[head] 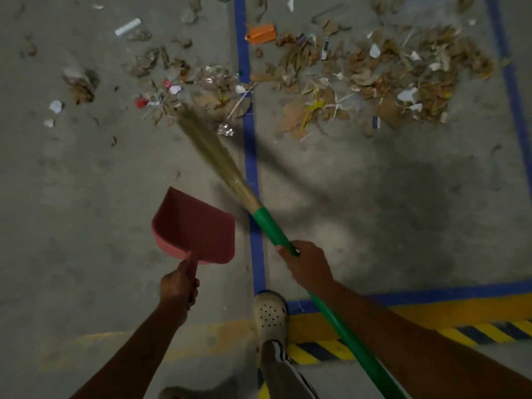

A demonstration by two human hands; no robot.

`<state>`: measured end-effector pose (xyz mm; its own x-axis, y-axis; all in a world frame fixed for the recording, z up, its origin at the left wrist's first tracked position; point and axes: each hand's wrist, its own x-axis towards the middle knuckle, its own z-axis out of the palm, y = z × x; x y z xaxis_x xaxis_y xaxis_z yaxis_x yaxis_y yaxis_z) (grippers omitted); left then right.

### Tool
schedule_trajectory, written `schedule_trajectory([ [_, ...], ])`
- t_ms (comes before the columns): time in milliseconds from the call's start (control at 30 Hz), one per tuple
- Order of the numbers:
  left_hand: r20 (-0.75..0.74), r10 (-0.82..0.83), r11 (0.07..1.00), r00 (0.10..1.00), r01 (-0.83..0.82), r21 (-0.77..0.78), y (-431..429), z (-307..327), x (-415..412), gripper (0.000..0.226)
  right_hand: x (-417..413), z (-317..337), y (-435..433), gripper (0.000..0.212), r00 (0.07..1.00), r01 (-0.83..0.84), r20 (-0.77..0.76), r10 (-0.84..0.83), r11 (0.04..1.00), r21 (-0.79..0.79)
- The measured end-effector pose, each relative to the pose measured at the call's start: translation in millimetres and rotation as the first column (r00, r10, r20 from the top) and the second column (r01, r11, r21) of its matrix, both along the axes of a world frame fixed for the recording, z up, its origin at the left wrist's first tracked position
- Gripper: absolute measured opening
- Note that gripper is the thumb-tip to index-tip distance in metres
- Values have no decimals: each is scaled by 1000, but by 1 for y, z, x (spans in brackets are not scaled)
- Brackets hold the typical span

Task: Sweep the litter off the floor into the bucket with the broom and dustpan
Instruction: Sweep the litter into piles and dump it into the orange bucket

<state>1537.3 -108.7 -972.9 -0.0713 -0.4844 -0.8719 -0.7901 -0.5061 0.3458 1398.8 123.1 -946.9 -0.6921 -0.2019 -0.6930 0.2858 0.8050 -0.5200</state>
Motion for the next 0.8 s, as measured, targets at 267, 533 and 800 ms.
schedule_trajectory([
  [267,98,140,987,985,-131,-92,-39,-3,46,63,42,-20,-77,32,946,-323,27,322,946,15],
  [533,25,159,986,987,-157,-60,-94,-11,78,57,-5,-52,-123,42,960,-278,84,267,876,393],
  [800,-72,172,984,982,-175,-28,-162,18,95,51,-3,5,-171,37,975,169,-184,-124,953,252],
])
